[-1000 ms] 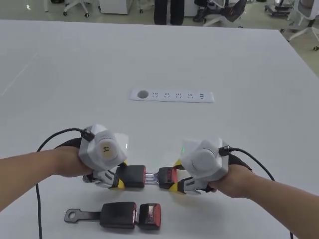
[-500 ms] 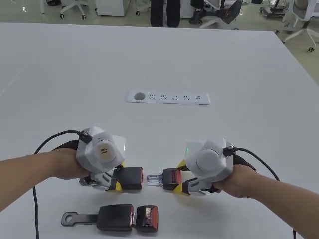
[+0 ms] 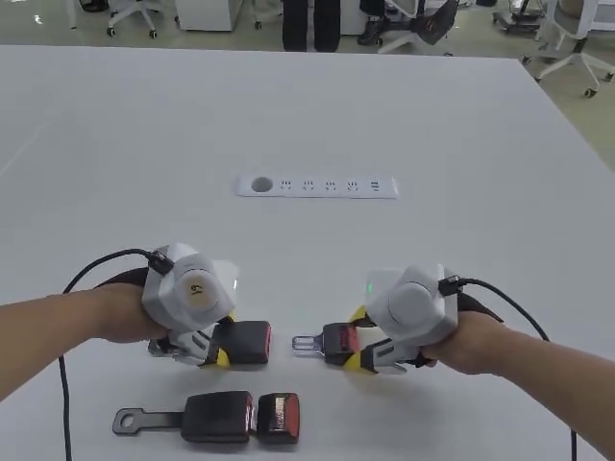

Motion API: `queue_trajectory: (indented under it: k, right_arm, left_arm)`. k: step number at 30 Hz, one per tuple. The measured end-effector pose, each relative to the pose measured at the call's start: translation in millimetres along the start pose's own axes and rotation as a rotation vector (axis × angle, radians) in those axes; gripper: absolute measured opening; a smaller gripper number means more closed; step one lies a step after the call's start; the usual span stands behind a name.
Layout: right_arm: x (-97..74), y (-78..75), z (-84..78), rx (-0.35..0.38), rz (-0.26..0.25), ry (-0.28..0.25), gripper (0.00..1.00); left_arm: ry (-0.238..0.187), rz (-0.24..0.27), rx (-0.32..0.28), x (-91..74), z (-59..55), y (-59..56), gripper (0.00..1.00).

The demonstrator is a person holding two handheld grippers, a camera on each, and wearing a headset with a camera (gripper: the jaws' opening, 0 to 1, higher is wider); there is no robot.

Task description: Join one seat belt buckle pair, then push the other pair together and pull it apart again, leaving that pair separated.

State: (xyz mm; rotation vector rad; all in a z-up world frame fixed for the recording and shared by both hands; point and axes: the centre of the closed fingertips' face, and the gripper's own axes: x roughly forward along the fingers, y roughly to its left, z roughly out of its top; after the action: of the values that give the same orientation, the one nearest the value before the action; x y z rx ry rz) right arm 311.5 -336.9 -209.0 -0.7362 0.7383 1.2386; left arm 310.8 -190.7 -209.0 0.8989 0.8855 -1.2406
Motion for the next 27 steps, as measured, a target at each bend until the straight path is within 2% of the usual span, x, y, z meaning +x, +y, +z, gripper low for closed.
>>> queue_trajectory:
  k: [19,27]
  right_arm:
    - [-8.9,-2.0,-14.1,0.024,0.016,0.005,0.31]
    - [-7.6,-1.1,-15.3,0.008,0.016,0.006,0.32]
  left_arm:
    - [0.016,-0.006,0.019,-1.2,2.1,-2.6,0.33]
    - [0.017,-0.006,0.017,-0.7,1.3,-1.6,0.33]
